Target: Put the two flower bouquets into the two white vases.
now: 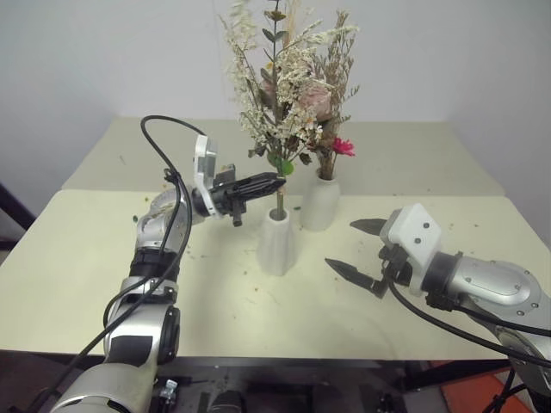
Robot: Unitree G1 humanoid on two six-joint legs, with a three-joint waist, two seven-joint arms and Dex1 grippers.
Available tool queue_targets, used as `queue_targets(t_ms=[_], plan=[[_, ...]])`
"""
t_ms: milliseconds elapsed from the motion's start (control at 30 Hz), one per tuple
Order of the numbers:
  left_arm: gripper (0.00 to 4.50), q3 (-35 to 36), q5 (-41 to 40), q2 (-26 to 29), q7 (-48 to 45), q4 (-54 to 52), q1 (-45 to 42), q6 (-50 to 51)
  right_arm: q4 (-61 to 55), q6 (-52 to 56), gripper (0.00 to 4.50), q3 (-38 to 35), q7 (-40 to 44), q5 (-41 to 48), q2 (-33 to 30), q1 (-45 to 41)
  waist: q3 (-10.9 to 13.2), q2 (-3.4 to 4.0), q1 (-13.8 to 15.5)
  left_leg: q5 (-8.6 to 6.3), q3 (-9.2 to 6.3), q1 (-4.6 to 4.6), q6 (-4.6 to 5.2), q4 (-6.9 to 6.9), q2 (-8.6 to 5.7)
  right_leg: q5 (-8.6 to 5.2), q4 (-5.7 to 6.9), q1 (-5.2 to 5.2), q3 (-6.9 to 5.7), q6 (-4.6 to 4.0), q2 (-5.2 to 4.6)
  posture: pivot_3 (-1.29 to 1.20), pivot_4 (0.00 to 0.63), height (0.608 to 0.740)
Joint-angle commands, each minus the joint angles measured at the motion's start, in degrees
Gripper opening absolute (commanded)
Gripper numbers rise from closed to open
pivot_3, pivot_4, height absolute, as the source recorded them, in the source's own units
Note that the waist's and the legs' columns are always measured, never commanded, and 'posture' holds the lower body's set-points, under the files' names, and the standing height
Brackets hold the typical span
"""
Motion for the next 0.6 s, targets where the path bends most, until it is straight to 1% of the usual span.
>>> queue_targets(t_ms=[33, 167, 333, 400, 433, 600], plan=[[0.12, -1.3, 0.4, 0.6, -2.2, -4.5, 1.9, -2.3, -0.2, -2.0, 4.5, 0.1, 0.2, -1.4, 0.0, -0.4, 0.0, 0.0, 0.0, 0.0, 0.0, 0.0, 0.0, 0.0, 0.0, 0.0, -0.01, 0.0, 0.0, -0.01, 0.0, 0.0, 0.15, 0.74], [0.12, -1.9, 0.4, 0.7, -2.4, -6.1, 3.3, -3.3, 0.2, -2.4, 4.5, 0.2, 0.5, -1.8, 0.2, -0.4, 0.0, 0.0, 0.0, 0.0, 0.0, -0.02, 0.0, 0.0, 0.0, 0.03, 0.0, -0.01, 0.0, -0.05, 0.0, 0.0, 0.15, 0.74], [0.12, -1.4, 0.0, 1.7, -2.8, -5.6, 3.6, -2.8, 0.5, -2.3, 4.5, -0.4, 0.9, -1.4, 0.3, -0.8, 0.0, 0.0, 0.0, 0.0, 0.0, -0.02, 0.0, 0.0, 0.0, 0.03, -0.01, -0.01, 0.0, -0.05, 0.0, 0.0, 0.15, 0.74], [0.77, -1.3, -0.8, 2.6, -4.0, -6.0, 4.0, -1.6, 0.4, -2.0, 4.5, -1.2, 1.1, -0.8, 0.3, -0.8, 0.0, 0.0, -0.1, 0.0, 0.0, -0.01, 0.0, 0.0, 0.01, 0.02, -0.01, -0.01, 0.0, -0.04, 0.01, 0.0, 0.15, 0.74], [0.93, -1.3, -0.9, 3.0, -4.4, -6.3, 4.2, -1.3, 0.4, -1.9, 4.5, -1.6, 1.2, -0.6, 0.3, -0.8, 0.0, 0.0, -0.1, 0.0, 0.0, 0.0, 0.0, 0.0, 0.01, 0.02, 0.0, -0.01, 0.0, -0.04, 0.01, 0.0, 0.15, 0.74], [2.54, -1.7, -1.0, 4.2, -5.0, -7.7, 5.3, -0.8, 0.4, -1.8, 4.5, -2.4, 1.7, -0.5, 0.1, -0.4, 0.0, 0.0, 0.0, 0.0, 0.0, -0.01, 0.0, 0.0, 0.0, 0.01, 0.0, 0.0, 0.0, -0.02, 0.0, 0.0, 0.15, 0.74]])
